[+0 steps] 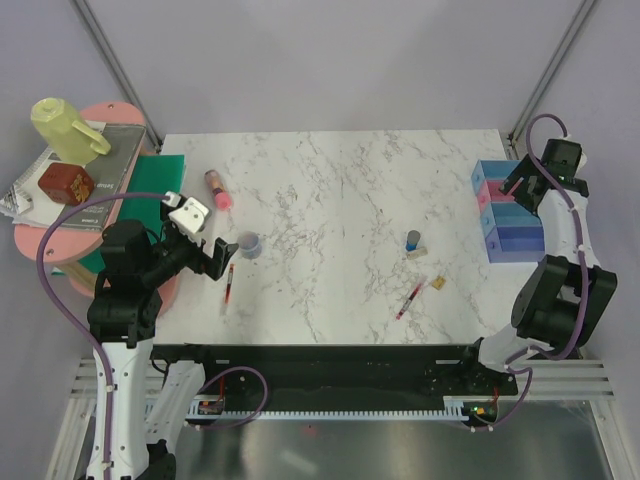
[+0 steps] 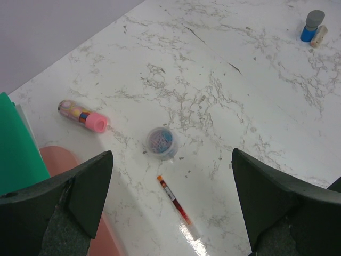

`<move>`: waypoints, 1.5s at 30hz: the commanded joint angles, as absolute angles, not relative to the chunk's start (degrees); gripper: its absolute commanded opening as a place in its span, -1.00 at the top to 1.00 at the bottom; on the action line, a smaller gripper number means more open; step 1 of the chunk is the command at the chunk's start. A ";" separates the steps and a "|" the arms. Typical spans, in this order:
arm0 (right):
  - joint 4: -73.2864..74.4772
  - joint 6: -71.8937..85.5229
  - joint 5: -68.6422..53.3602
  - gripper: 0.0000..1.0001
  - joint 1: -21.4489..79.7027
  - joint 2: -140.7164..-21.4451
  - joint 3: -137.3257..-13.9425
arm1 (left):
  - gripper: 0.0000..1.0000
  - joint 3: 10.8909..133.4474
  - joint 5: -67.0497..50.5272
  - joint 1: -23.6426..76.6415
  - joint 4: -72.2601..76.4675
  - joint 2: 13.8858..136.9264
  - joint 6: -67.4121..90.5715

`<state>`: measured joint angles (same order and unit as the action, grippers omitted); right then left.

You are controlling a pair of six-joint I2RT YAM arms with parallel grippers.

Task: Sort the stationery into containers
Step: Move the storage box to the center of the board.

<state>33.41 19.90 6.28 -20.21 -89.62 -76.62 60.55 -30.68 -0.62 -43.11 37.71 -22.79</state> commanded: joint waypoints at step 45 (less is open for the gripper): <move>17.05 29.53 9.93 -0.36 -22.41 -106.61 -79.10 | -0.99 60.56 -31.55 -0.70 -45.18 36.30 -29.97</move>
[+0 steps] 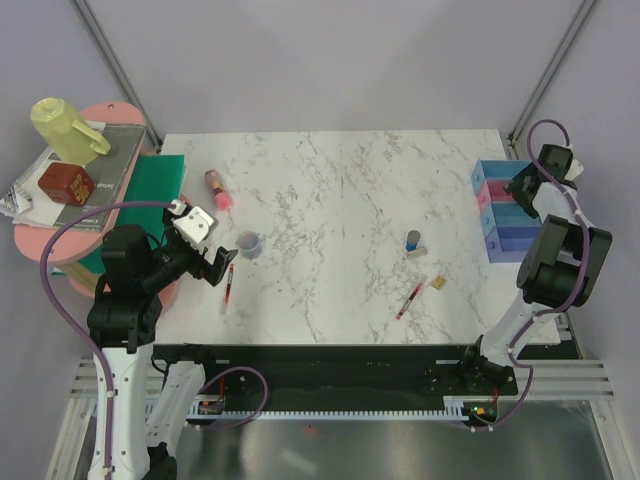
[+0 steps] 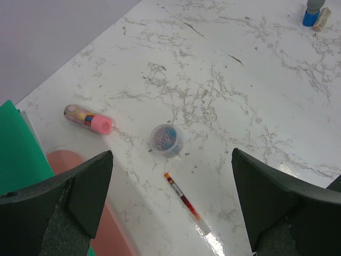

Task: Sort the stationery into containers
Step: Move the storage box to the center of the board.

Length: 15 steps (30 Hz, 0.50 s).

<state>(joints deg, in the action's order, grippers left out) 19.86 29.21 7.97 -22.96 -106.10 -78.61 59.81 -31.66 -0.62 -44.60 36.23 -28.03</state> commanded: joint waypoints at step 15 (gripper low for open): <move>14.94 28.65 12.66 -0.36 -18.37 -108.19 -75.41 | -0.99 61.35 -31.47 -0.62 -45.70 35.86 -31.02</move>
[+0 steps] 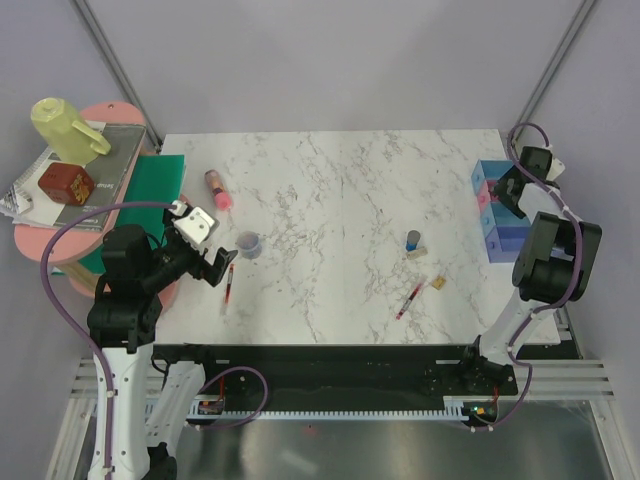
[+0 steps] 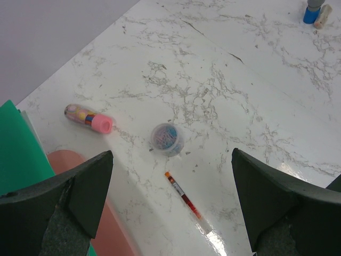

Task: Sort the stationery into containers
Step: Move the storage box to the center of the board.

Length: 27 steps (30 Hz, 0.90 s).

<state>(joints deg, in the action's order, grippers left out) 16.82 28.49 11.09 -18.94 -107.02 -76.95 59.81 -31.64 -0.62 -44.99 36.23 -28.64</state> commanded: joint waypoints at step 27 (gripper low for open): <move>16.08 12.58 10.63 -0.40 -6.51 -116.01 -86.13 | -0.99 61.70 -30.32 -0.70 -47.28 34.98 -32.52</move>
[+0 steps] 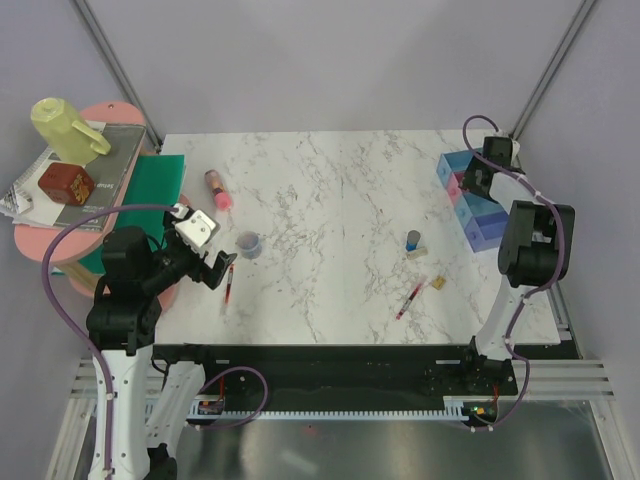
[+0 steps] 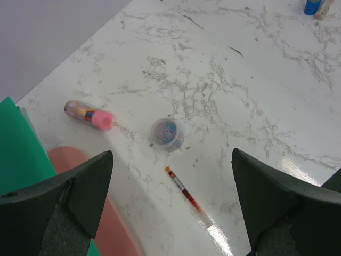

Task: Sort the stationery into containers
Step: Move the storage box to the center of the board.

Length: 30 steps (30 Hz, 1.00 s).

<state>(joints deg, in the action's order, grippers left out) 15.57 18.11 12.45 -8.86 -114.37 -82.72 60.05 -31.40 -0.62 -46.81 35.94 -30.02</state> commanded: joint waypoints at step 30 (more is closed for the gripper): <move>16.17 -13.53 7.03 -0.49 16.96 -126.21 -100.37 | -0.99 58.10 -27.95 -0.62 -50.27 30.85 -32.87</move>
